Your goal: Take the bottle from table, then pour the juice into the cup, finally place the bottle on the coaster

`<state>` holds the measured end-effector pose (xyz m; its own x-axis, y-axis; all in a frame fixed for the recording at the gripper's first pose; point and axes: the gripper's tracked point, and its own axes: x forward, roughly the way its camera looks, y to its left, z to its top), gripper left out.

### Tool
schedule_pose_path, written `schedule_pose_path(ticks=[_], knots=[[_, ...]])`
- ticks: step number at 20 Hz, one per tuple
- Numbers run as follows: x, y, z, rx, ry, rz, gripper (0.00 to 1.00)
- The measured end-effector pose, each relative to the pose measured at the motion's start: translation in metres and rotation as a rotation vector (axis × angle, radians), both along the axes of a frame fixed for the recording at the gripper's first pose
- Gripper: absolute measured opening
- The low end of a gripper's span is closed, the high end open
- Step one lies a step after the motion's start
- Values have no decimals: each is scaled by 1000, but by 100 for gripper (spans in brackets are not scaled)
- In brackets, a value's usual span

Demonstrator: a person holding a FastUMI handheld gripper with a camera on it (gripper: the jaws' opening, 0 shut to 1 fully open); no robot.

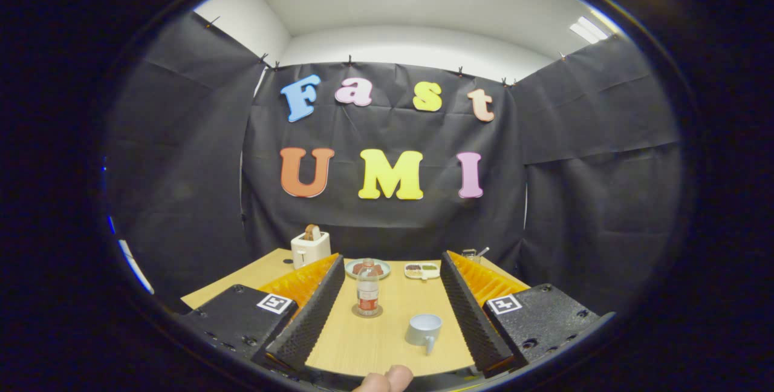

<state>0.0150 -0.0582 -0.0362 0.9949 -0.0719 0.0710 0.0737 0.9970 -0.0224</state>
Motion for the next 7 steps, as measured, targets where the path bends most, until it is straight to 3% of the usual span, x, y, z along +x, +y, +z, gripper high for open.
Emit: schedule_pose_path(ticks=[7], knots=[[-21, -22, 8, 37, 16, 0, 100]])
